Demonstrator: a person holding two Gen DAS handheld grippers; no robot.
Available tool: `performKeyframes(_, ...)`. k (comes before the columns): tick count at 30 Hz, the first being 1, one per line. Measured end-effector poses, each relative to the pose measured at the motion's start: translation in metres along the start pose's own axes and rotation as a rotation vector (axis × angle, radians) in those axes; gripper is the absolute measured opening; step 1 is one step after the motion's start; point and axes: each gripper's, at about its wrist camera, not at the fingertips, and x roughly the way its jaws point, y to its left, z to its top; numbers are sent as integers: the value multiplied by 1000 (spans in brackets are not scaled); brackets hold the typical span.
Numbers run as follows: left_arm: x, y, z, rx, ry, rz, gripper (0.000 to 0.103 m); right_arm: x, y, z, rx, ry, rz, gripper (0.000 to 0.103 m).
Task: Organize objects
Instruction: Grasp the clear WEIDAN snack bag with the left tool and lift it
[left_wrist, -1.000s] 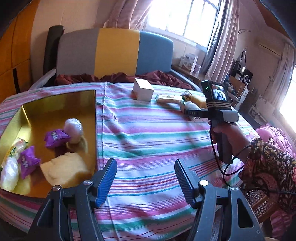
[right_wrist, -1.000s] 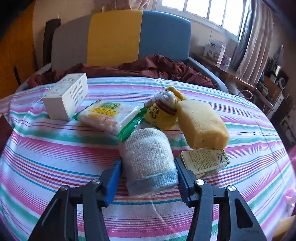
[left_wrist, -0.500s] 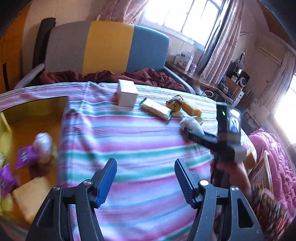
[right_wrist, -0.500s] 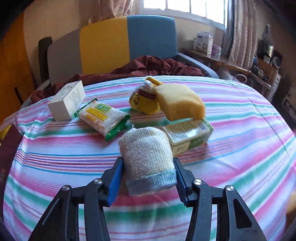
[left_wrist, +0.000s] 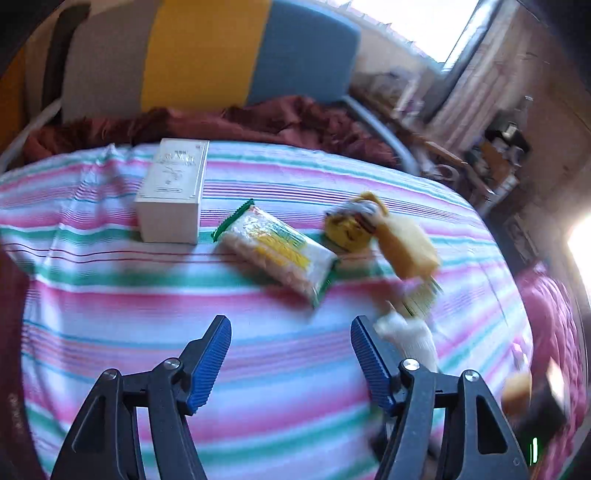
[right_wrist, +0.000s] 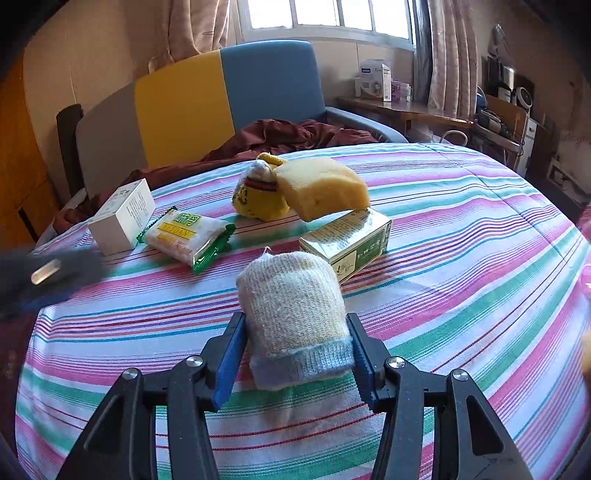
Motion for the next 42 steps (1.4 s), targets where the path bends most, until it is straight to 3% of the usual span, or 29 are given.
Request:
performKeyframes(8,55,-5,44,-165,108,13,71,3,-9,-2,48,6,44,54)
performKeyframes(15,80,-11,63,-135,115,118,72,4,-13,-3,65,1,59,54)
performKeyframes(18,88,-17,64,-65,104,164,72,3,-13,-3,69,-1,62,54)
performKeyframes(23,96,-38,49,208,67,281,72,2,-12,-4,71,-4,64,54)
performKeyframes(29,74,-25,18,271,-68,251,64,3,-13,-4,76,-5,69,54)
performKeyframes(32,64,-17,12,260,-83,209,49,2,-13,-5,76,-6,69,54)
performKeyframes(42,35,9,-12,209,-151,177,48,2,-11,-6,61,-9,52,53)
